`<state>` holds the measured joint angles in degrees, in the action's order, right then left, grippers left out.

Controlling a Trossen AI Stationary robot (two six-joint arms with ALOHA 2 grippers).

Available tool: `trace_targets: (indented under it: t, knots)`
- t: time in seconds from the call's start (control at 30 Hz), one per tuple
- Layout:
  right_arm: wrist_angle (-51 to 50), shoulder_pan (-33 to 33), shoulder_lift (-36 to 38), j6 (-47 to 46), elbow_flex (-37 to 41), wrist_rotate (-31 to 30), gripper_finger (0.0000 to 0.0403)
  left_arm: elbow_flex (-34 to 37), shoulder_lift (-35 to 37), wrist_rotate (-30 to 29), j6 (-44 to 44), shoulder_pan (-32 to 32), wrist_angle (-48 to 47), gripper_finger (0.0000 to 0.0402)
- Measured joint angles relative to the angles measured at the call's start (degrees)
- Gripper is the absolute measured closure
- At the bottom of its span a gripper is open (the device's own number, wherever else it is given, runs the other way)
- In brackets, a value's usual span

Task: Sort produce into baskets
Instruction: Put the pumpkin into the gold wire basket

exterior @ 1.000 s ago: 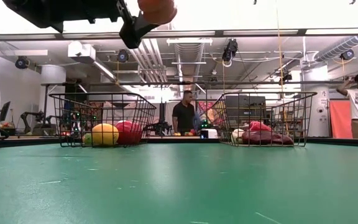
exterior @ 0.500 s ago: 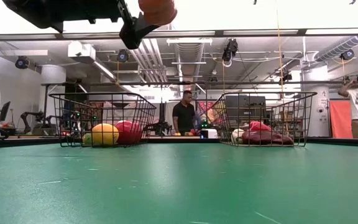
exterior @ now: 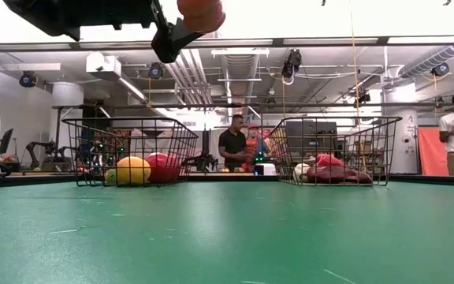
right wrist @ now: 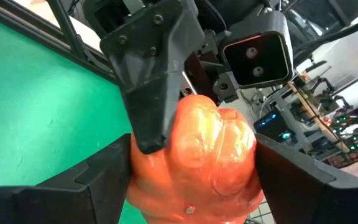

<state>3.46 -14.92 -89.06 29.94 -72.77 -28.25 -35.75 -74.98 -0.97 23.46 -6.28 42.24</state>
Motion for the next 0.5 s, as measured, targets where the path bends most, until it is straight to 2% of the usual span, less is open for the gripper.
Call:
trace_targets:
  t: [0.17,0.5]
  knots:
    - [-0.7,0.0,0.0,0.3,-0.5,-0.1,0.0113,0.0,0.0,0.0,-0.7,0.0,0.0,0.0004]
    - [-1.8,0.0,0.0,0.5,-0.7,-0.1,0.0113,-0.1,0.0,0.0,-0.1,0.0,-0.5,0.0002]
